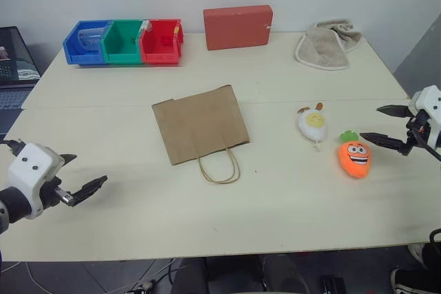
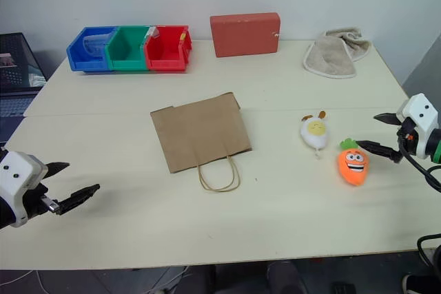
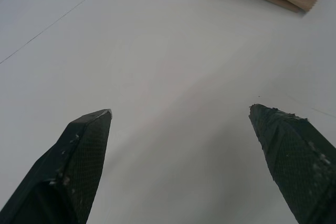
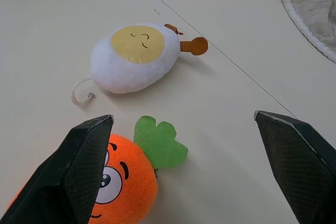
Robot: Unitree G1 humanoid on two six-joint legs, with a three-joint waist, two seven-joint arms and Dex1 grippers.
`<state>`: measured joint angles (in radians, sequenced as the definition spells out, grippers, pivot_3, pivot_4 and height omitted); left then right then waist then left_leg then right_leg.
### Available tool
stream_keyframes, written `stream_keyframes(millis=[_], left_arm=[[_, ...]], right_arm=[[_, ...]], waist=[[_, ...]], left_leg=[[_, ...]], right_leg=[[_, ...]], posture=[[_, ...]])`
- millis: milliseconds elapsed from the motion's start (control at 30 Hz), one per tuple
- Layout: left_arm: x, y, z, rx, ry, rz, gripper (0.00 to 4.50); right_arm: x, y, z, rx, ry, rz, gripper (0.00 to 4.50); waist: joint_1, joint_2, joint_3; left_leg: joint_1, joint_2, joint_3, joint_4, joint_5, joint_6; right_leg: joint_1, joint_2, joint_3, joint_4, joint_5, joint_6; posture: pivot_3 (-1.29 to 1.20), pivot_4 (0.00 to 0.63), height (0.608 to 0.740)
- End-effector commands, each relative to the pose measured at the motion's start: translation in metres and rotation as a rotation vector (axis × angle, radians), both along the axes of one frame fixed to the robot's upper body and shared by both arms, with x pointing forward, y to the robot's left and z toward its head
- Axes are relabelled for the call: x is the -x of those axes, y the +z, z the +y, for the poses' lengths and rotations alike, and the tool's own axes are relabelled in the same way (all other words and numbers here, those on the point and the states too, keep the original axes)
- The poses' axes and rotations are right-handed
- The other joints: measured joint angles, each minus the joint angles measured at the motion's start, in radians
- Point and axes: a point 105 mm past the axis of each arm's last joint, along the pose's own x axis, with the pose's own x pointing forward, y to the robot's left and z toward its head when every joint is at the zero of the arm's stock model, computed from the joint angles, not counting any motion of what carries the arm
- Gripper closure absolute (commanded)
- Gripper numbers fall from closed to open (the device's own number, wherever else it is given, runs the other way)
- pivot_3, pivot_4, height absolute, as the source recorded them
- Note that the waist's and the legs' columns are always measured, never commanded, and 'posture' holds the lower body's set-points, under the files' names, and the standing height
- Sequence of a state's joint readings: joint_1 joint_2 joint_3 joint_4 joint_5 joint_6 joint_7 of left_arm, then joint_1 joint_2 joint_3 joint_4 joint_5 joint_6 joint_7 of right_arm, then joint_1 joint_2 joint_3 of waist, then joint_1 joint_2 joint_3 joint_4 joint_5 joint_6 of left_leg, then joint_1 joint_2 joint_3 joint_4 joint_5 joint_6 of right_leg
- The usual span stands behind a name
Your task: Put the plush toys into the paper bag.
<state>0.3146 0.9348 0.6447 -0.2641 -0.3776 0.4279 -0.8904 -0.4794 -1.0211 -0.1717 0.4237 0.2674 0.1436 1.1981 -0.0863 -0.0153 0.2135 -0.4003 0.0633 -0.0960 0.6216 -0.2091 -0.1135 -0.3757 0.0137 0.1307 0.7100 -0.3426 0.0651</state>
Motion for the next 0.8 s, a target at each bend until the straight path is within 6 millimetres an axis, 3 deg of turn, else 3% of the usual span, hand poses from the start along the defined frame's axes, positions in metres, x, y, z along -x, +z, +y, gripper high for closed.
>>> stream_keyframes(millis=[33, 800], left_arm=[[-0.0003, 0.0161, 0.003, -0.005, 0.013, -0.062, 0.01], [0.0017, 0.015, 0.0095, -0.046, 0.025, -0.078, 0.01]], right_arm=[[0.0016, 0.014, 0.0024, 0.009, 0.016, -0.048, 0.0], [-0.0027, 0.0084, 0.0081, 0.016, 0.035, -0.047, 0.0]], waist=[[0.0, 0.0, 0.0], [0.0, 0.0, 0.0]], left_leg=[[0.0, 0.0, 0.0, 0.0, 0.0, 0.0], [0.0, 0.0, 0.0, 0.0, 0.0, 0.0]], right_leg=[[0.0, 0.0, 0.0, 0.0, 0.0, 0.0], [0.0, 0.0, 0.0, 0.0, 0.0, 0.0]], posture=[[0.0, 0.15, 0.74], [0.0, 0.15, 0.74]])
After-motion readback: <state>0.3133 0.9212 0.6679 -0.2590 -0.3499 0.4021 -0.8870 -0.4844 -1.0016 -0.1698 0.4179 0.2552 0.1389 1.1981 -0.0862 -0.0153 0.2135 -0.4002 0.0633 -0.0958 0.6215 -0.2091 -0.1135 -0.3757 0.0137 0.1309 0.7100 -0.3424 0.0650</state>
